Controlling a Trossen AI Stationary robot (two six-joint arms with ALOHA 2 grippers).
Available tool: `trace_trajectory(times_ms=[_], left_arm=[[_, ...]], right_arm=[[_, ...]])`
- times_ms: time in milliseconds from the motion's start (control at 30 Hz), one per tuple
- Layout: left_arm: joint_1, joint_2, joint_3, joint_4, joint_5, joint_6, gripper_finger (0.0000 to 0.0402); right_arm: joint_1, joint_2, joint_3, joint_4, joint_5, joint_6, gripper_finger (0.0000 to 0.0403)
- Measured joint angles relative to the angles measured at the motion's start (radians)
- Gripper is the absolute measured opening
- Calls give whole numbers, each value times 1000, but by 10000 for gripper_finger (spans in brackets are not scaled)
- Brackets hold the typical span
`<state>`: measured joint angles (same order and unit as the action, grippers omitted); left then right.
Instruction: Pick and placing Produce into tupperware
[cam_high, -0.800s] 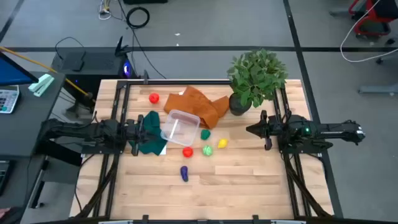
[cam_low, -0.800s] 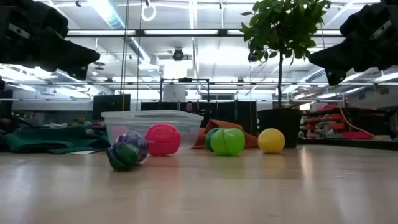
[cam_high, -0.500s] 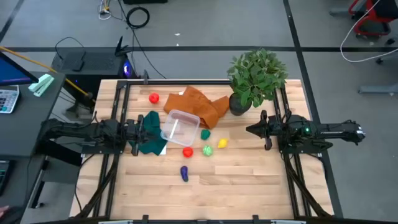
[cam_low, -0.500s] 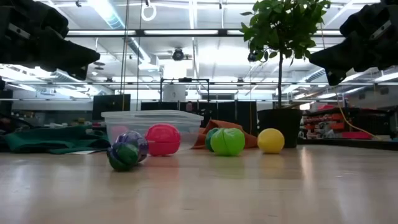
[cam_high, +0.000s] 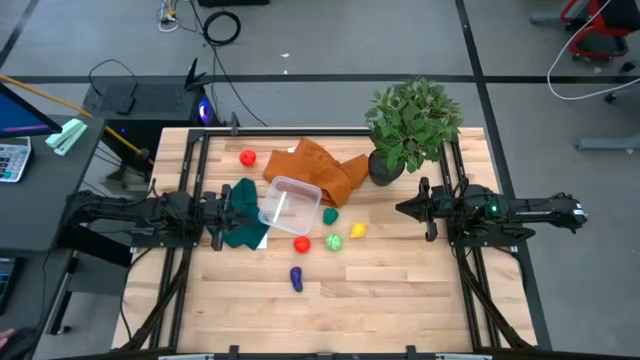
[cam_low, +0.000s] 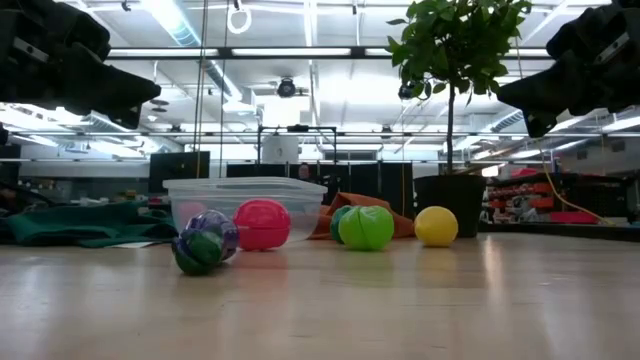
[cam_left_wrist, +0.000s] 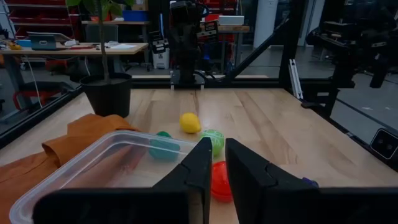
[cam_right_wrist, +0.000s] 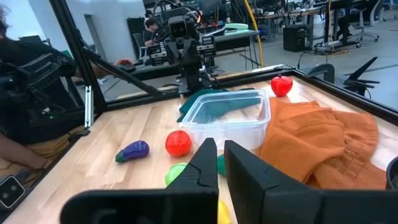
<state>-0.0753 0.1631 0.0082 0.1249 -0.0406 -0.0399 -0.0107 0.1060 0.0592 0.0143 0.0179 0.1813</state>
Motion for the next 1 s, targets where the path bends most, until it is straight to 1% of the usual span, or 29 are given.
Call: trace_trajectory(times_ms=[333, 700, 1000], left_arm=[[0, 0, 0, 0, 0, 0, 61], [0, 0, 0, 0, 0, 0, 53], [0, 0, 0, 0, 0, 0, 62]], right_arm=[[0, 0, 0, 0, 0, 0, 0], [0, 0, 0, 0, 0, 0, 0], [0, 0, 0, 0, 0, 0, 0]])
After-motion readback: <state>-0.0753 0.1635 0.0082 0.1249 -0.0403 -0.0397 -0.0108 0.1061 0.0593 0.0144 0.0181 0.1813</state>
